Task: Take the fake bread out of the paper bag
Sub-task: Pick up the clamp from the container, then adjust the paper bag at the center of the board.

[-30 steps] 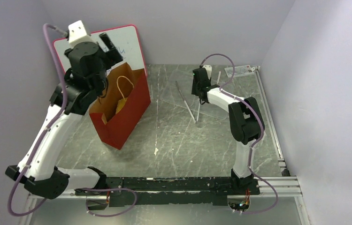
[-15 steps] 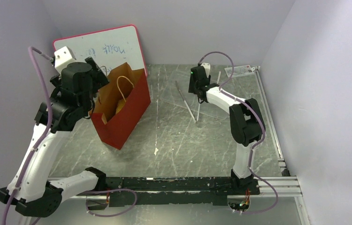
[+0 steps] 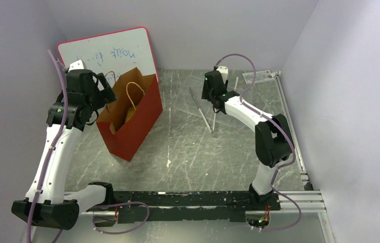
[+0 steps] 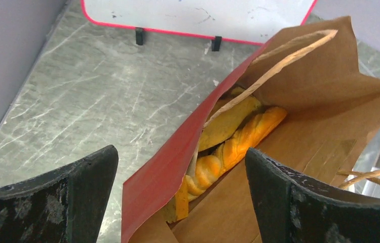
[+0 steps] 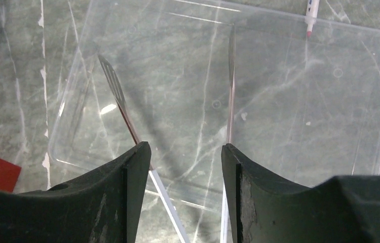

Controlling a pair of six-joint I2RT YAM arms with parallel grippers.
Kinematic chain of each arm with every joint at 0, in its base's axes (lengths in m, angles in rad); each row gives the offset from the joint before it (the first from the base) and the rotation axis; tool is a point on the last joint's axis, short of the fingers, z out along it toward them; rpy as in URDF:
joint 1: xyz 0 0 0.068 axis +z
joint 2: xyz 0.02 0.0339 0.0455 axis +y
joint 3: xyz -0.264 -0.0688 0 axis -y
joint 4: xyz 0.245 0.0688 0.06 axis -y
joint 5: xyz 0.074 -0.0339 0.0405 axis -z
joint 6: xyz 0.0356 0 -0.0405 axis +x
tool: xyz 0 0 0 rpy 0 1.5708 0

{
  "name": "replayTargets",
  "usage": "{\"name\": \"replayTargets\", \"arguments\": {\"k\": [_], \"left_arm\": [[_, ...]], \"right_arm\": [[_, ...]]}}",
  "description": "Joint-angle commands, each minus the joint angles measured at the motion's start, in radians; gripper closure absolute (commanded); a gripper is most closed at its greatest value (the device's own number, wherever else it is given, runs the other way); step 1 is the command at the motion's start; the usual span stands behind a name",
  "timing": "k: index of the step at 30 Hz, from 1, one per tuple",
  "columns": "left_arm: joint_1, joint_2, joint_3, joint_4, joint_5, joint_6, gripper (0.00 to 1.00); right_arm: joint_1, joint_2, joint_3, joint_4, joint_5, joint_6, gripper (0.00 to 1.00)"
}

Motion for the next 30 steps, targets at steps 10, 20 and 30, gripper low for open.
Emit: {"name": "replayTargets", "arguments": {"k": [10,20,30], "left_arm": [[0.062,0.040,-0.072,0.125,0.257,0.099,0.05],[0.073,0.090,-0.108,0.169,0.266,0.103,0.12],[0.073,0.114,-0.148,0.219,0.301,0.103,0.48]], "right_arm": [[0.021,-0.048,-0.074,0.003,0.045,0.004,0.39],[0.021,-0.022,-0.090,0.017,0.001,-0.023,0.29],[0.021,-0.016,-0.126,0.014,-0.022,-0.054,0.00]]}}
